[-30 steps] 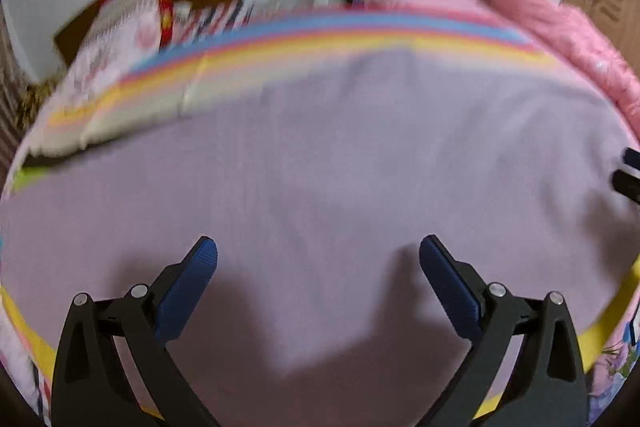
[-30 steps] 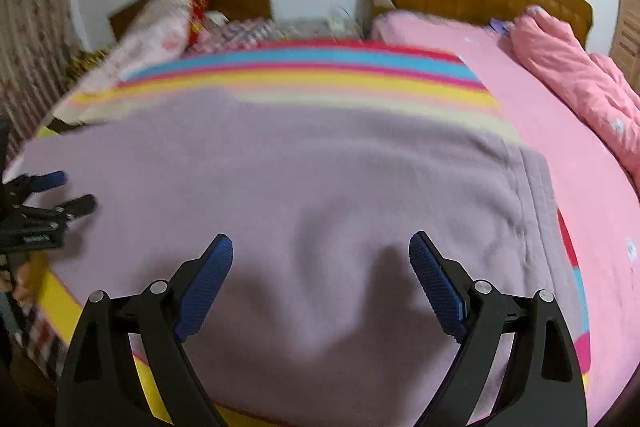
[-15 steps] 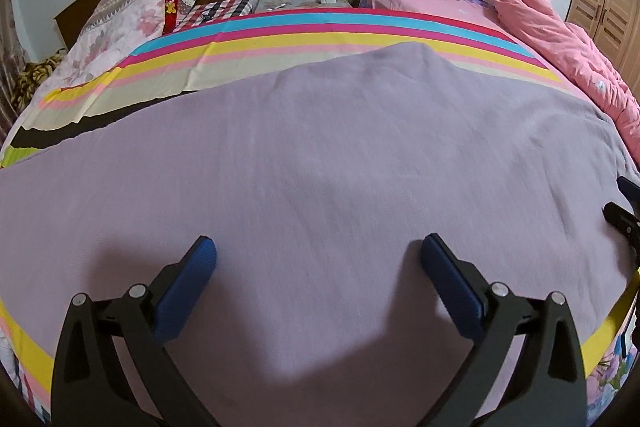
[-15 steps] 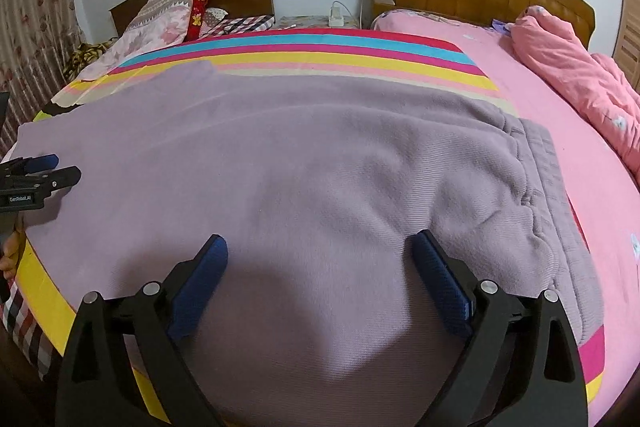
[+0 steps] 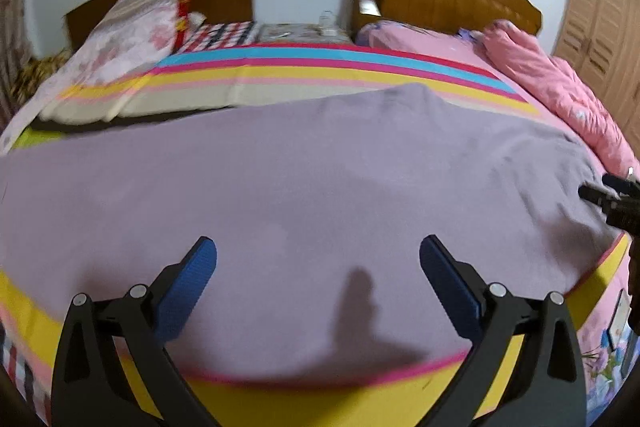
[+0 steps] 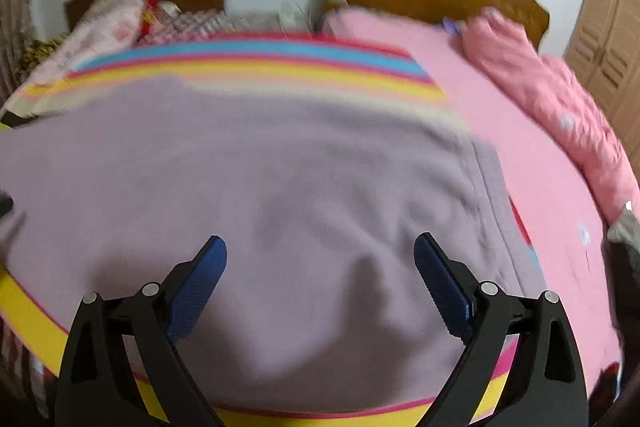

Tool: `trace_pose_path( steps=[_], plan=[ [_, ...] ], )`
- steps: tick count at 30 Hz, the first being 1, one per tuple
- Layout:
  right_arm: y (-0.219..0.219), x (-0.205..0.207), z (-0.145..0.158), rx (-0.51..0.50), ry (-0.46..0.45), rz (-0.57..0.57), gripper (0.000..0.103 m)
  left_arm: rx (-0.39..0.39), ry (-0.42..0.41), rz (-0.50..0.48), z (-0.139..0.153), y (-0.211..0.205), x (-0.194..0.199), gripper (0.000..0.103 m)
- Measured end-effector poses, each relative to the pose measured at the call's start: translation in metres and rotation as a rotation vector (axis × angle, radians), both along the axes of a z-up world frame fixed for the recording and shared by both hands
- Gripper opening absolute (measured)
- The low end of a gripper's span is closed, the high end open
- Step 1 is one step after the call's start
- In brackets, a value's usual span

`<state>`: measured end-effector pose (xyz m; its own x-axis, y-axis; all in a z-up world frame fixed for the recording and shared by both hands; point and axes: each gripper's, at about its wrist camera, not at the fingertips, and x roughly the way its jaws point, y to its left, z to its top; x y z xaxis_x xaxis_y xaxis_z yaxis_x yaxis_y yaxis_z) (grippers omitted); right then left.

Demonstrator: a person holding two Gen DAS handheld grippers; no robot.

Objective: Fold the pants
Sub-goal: 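Move the left gripper to the sweatpants edge and close on it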

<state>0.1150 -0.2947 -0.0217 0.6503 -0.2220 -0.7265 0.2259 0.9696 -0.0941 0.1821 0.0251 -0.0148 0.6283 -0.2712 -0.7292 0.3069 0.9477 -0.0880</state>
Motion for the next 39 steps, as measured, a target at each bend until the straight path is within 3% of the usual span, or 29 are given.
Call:
trace_pose_path(
  steps=[4, 9, 12, 14, 18, 23, 25, 28, 29, 31, 33, 36, 39],
  plan=[
    [0.085, 0.031, 0.021, 0.044, -0.037, 0.245, 0.091, -0.131, 0.054, 0.153, -0.002, 0.076, -0.008, 0.101],
    [0.217, 0.077, 0.012, 0.052, 0.005, 0.585, 0.091, -0.353, 0.092, 0.418, -0.01, 0.198, -0.022, 0.101],
    [0.278, 0.104, 0.002, 0.061, 0.044, 0.705, 0.091, -0.458, 0.068, 0.564, -0.013, 0.272, -0.025, 0.101],
    [0.307, 0.119, -0.006, 0.069, 0.058, 0.748, 0.091, -0.483, 0.062, 0.639, -0.018, 0.311, -0.019, 0.101],
    [0.323, 0.141, -0.027, 0.12, 0.097, 0.729, 0.091, -0.664, 0.076, 0.683, -0.037, 0.374, 0.004, 0.1],
    [0.308, 0.152, -0.032, 0.245, 0.11, 0.715, 0.092, -0.739, 0.064, 0.627, -0.047, 0.389, 0.032, 0.096],
    [0.311, 0.149, -0.032, 0.246, 0.106, 0.715, 0.092, -0.746, 0.084, 0.657, -0.057, 0.397, 0.042, 0.094],
    [0.317, 0.146, -0.032, 0.211, 0.109, 0.714, 0.092, -0.816, 0.068, 0.668, -0.064, 0.405, 0.042, 0.094],
    [0.318, 0.146, -0.032, 0.2, 0.111, 0.714, 0.092, -0.831, 0.058, 0.666, -0.064, 0.407, 0.042, 0.092],
    [0.32, 0.145, -0.033, 0.187, 0.113, 0.713, 0.092, -0.836, 0.044, 0.656, -0.062, 0.41, 0.046, 0.067],
    [0.32, 0.144, -0.032, 0.187, 0.113, 0.714, 0.092, -0.837, 0.051, 0.655, -0.063, 0.413, 0.048, 0.054],
    [0.319, 0.144, -0.033, 0.188, 0.113, 0.714, 0.092, -0.848, 0.031, 0.659, -0.067, 0.416, 0.05, 0.05],
    [0.319, 0.144, -0.033, 0.188, 0.113, 0.714, 0.092, -0.809, 0.005, 0.676, -0.073, 0.415, 0.054, 0.047]
  ],
)
